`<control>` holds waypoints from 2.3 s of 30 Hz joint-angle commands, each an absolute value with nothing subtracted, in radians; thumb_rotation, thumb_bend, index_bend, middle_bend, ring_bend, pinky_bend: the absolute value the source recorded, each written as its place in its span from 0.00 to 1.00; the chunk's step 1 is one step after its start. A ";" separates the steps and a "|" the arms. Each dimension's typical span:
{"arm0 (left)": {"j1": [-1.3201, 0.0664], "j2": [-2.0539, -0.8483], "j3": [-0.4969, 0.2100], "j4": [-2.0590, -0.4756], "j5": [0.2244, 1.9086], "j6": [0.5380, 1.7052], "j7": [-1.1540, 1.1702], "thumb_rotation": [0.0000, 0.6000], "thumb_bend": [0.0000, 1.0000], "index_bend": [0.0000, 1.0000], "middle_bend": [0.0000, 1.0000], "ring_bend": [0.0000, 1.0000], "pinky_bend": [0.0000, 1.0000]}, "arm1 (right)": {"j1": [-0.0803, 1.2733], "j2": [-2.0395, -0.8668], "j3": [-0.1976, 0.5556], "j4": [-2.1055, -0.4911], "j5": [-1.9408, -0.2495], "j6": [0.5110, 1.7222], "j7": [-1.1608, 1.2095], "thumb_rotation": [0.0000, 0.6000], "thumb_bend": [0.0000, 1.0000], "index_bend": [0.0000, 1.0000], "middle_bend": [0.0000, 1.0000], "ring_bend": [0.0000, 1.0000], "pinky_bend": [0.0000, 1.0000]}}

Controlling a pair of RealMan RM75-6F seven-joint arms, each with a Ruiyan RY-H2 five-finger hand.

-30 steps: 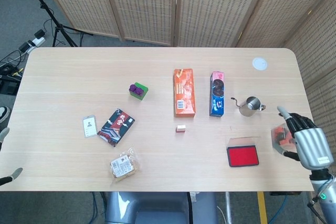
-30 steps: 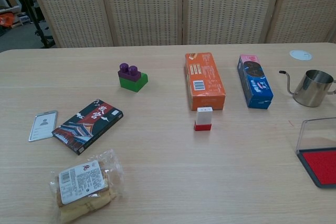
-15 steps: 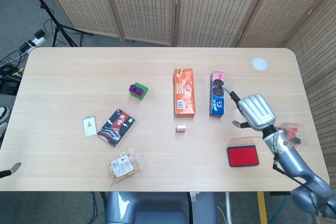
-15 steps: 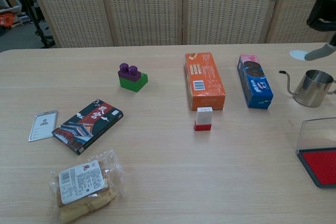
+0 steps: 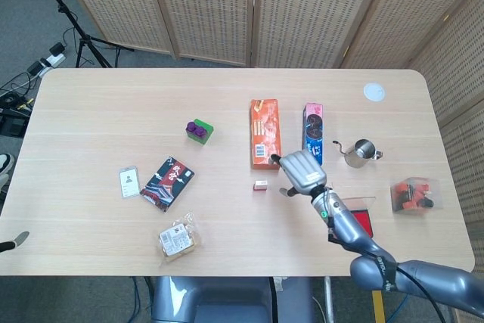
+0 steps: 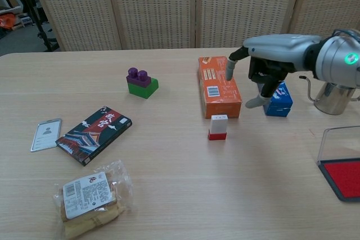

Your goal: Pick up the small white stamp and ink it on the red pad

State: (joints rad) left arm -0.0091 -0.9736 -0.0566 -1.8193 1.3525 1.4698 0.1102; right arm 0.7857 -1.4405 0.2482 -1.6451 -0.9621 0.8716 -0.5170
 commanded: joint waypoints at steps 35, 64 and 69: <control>-0.016 -0.945 -0.046 -1.812 1.349 1.445 0.036 1.00 0.00 0.00 0.00 0.00 0.00 | 0.915 -1.757 0.198 -1.416 -0.747 1.010 -0.705 1.00 0.31 0.43 0.90 0.98 1.00; -0.022 -0.930 -0.047 -1.804 1.337 1.430 -0.003 1.00 0.00 0.00 0.00 0.00 0.00 | 0.942 -1.813 0.205 -1.352 -0.694 0.987 -0.755 1.00 0.41 0.46 0.90 0.98 1.00; -0.023 -0.930 -0.046 -1.804 1.338 1.429 -0.002 1.00 0.00 0.00 0.00 0.00 0.00 | 0.944 -1.814 0.200 -1.349 -0.685 0.983 -0.765 1.00 0.44 0.51 0.90 0.98 1.00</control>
